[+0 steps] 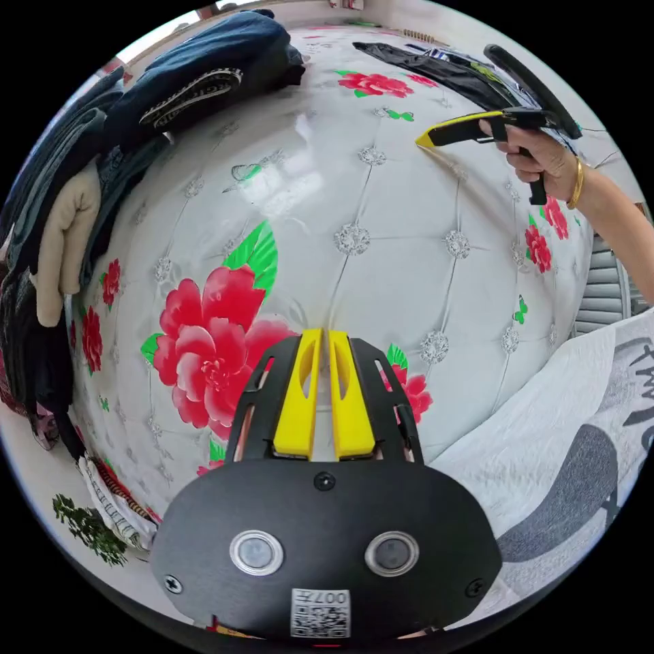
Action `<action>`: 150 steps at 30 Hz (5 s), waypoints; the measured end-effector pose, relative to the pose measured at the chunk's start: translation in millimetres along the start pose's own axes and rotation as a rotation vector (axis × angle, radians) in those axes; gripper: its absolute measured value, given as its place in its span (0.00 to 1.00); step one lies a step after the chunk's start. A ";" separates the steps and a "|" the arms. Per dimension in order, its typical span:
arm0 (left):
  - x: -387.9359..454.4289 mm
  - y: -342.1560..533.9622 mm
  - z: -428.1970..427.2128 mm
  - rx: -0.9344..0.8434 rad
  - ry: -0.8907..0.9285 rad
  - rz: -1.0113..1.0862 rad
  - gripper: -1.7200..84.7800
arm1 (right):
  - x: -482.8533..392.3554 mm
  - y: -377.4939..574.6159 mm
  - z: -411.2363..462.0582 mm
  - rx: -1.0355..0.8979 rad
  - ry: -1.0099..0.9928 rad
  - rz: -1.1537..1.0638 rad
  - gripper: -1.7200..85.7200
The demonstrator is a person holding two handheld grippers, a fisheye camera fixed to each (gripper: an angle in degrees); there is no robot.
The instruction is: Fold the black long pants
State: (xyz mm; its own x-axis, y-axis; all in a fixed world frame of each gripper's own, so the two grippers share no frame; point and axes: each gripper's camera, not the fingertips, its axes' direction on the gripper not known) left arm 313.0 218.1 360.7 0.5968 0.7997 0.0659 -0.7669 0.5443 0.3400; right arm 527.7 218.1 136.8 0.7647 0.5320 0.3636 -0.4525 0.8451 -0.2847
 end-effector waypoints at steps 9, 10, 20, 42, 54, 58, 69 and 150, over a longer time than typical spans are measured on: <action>35.4 -46.0 1.9 -0.140 -0.144 0.126 0.01 | 118.1 87.8 -141.8 0.338 0.511 0.400 0.07; 37.3 -48.6 1.8 -0.142 -0.154 0.115 0.01 | 137.0 103.7 -166.8 0.377 0.614 0.484 0.07; 32.6 -67.2 1.2 -0.195 -0.164 0.069 0.01 | 224.4 177.0 -155.8 0.356 0.517 0.872 0.05; 4.6 69.3 -63.2 0.284 0.159 -0.090 0.06 | -99.5 169.4 -38.7 0.127 -0.412 -0.280 0.02; -81.6 247.1 -68.1 0.315 0.139 -0.681 0.09 | -108.4 157.2 -31.3 0.056 -0.089 -0.374 0.04; -62.8 240.7 -55.2 0.322 0.291 -0.625 0.12 | -80.2 177.8 -11.3 -0.077 0.145 -0.284 0.04; -74.0 118.3 -44.5 0.113 0.025 -0.304 0.04 | -206.1 169.2 73.9 -0.336 0.048 -0.633 0.05; -198.9 389.7 -326.9 0.594 -0.550 -0.872 0.01 | 69.4 128.8 -159.6 0.374 0.229 0.077 0.03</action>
State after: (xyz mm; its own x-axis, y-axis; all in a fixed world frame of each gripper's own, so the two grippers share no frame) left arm -181.7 354.0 173.4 0.9953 -0.0775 -0.0589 0.0912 0.5325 0.8415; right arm 595.7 355.4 -16.2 0.7848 0.6046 0.1358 -0.6151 0.7867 0.0526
